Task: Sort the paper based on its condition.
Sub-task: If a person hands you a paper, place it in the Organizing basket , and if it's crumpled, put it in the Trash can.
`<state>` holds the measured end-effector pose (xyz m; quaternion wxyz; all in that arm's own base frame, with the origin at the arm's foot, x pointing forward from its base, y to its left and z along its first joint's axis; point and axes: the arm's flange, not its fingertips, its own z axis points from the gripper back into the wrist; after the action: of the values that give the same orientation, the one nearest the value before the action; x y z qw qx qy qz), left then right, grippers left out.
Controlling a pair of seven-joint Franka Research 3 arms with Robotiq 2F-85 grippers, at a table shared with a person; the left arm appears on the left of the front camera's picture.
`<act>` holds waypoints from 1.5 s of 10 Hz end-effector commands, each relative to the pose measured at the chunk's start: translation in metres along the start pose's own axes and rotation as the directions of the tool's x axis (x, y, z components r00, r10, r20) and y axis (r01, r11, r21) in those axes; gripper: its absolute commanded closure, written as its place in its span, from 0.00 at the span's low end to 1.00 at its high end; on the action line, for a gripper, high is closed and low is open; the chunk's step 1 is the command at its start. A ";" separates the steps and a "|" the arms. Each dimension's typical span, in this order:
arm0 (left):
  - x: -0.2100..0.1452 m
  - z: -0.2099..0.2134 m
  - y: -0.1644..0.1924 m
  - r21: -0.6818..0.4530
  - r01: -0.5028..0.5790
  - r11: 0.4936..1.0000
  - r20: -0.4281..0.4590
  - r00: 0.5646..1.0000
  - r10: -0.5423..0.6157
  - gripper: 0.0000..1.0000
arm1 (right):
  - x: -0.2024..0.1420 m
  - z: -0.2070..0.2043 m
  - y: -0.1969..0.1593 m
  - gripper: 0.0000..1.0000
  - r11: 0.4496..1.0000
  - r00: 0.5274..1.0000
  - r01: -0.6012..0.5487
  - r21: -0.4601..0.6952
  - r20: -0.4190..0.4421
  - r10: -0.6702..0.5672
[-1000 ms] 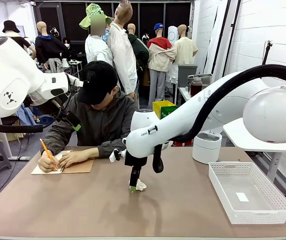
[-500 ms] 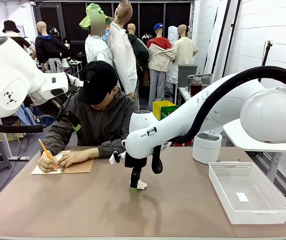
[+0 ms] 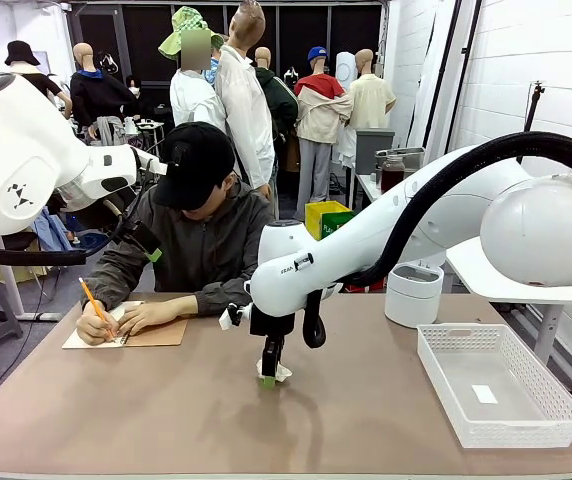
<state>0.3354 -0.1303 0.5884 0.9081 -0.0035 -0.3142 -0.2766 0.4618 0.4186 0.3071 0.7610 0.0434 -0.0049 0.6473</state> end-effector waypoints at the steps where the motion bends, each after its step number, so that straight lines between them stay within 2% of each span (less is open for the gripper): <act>1: 0.001 0.001 0.001 0.000 -0.001 1.000 -0.001 1.000 0.001 0.00 | 0.005 0.000 -0.003 0.45 1.000 1.000 0.024 -0.002 -0.014 -0.024; 4: 0.001 0.001 0.001 0.000 -0.001 1.000 -0.001 1.000 0.001 0.00 | 0.004 0.001 -0.004 1.00 0.999 0.999 0.038 -0.002 0.001 -0.038; 8: 0.001 0.001 0.001 0.000 -0.001 1.000 -0.001 1.000 0.001 0.00 | -0.003 0.017 -0.010 1.00 0.998 0.998 0.061 -0.025 0.004 -0.061; 10: 0.001 0.001 0.001 0.000 -0.001 1.000 -0.001 1.000 0.001 0.00 | -0.017 0.039 -0.014 1.00 0.995 0.996 0.093 -0.048 0.009 -0.093; 13: 0.001 0.001 0.001 0.000 -0.001 1.000 -0.001 1.000 0.001 0.00 | -0.072 0.100 -0.035 1.00 0.974 0.980 0.201 -0.106 0.013 -0.200; 15: 0.001 0.001 0.001 0.000 -0.001 1.000 -0.001 1.000 0.001 0.00 | -0.115 0.138 -0.056 1.00 0.940 0.962 0.268 -0.211 0.006 -0.273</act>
<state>0.3354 -0.1300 0.5886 0.9082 -0.0036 -0.3144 -0.2762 0.5132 0.3033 0.4342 0.8327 -0.0155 -0.0571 0.5506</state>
